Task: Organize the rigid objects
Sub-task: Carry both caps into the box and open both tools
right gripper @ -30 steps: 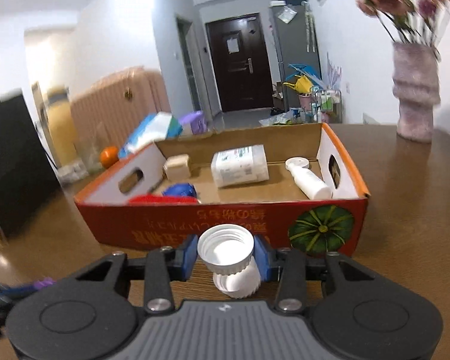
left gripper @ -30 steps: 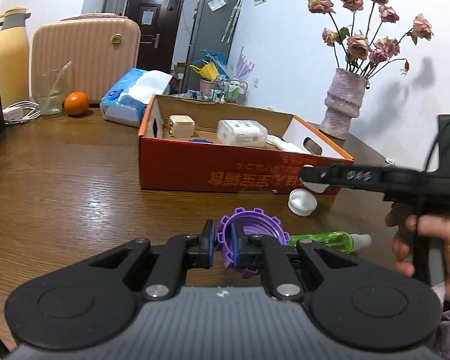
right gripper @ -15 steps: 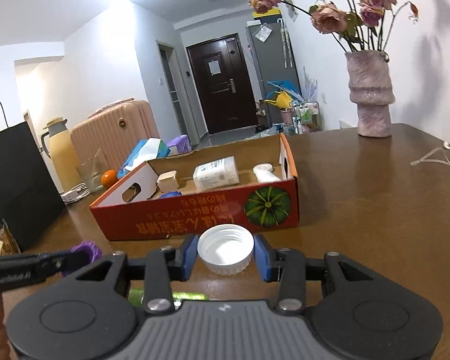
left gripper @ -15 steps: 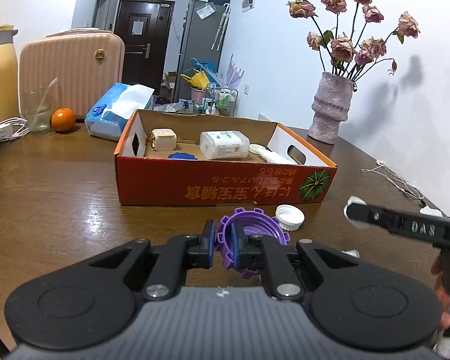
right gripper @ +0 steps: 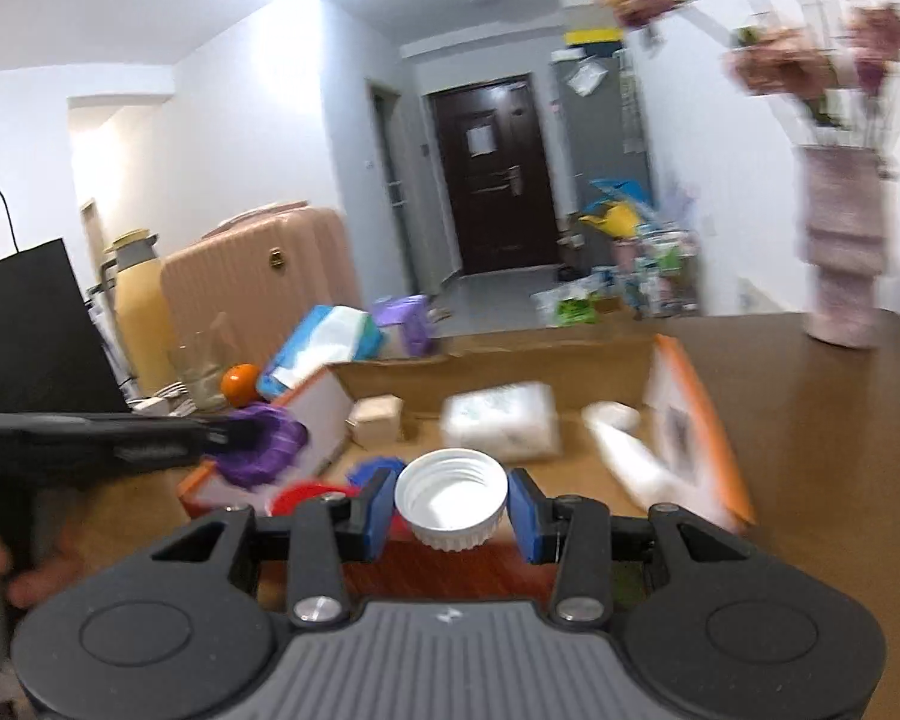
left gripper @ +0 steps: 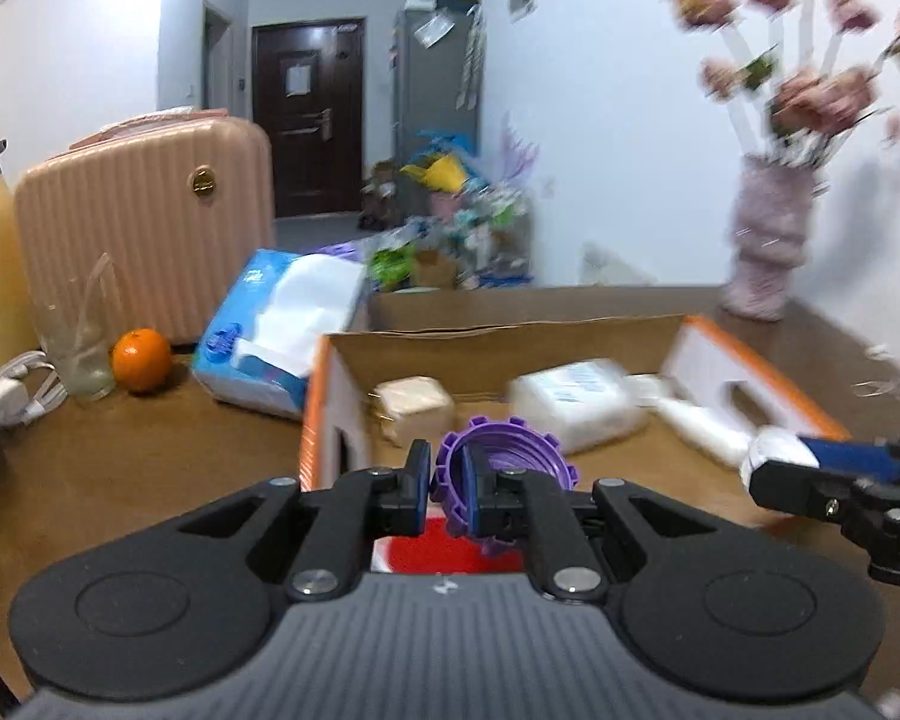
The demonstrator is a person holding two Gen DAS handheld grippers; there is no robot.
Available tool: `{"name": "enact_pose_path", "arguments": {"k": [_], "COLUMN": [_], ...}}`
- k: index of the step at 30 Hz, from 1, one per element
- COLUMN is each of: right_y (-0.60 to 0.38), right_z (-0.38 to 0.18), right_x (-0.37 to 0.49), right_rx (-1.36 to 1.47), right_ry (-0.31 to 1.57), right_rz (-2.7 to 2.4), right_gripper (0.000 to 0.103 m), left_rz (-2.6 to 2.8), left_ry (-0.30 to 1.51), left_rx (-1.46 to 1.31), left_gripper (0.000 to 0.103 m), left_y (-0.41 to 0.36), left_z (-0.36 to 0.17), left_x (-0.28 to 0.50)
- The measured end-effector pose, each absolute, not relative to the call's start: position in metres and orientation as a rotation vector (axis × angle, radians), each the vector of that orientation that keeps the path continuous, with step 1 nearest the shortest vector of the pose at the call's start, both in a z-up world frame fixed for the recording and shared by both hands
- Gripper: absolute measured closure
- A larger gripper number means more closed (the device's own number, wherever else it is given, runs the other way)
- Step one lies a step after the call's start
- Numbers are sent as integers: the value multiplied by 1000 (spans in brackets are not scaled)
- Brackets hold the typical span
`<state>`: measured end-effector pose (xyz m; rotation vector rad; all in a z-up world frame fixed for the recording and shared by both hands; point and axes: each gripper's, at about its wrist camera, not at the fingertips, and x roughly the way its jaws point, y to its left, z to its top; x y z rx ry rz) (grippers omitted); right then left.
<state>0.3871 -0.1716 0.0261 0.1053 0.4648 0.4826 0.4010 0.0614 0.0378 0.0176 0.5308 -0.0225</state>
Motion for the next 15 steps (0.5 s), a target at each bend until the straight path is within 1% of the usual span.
{"name": "enact_pose_path", "arguments": {"k": [5, 8, 11, 12, 14, 15], "right_y": [-109, -83, -61, -53, -43, -39], "right_z": [32, 31, 31, 31, 28, 26], "right_x": [465, 505, 533, 540, 547, 549], "right_rx": [30, -16, -76, -98, -136, -148], "right_ry": [546, 598, 642, 654, 669, 675], "right_rz": [544, 549, 539, 530, 524, 518], "right_gripper": [63, 63, 63, 63, 62, 58], "left_rz": [8, 9, -26, -32, -32, -36], "left_ry": [609, 616, 615, 598, 586, 590], "left_rx": [35, 65, 33, 26, 10, 7], "left_gripper": [91, 89, 87, 85, 74, 72], "left_y": [81, 85, 91, 93, 96, 96], "left_z": [19, 9, 6, 7, 8, 9], "left_x": [457, 470, 477, 476, 477, 477]}}
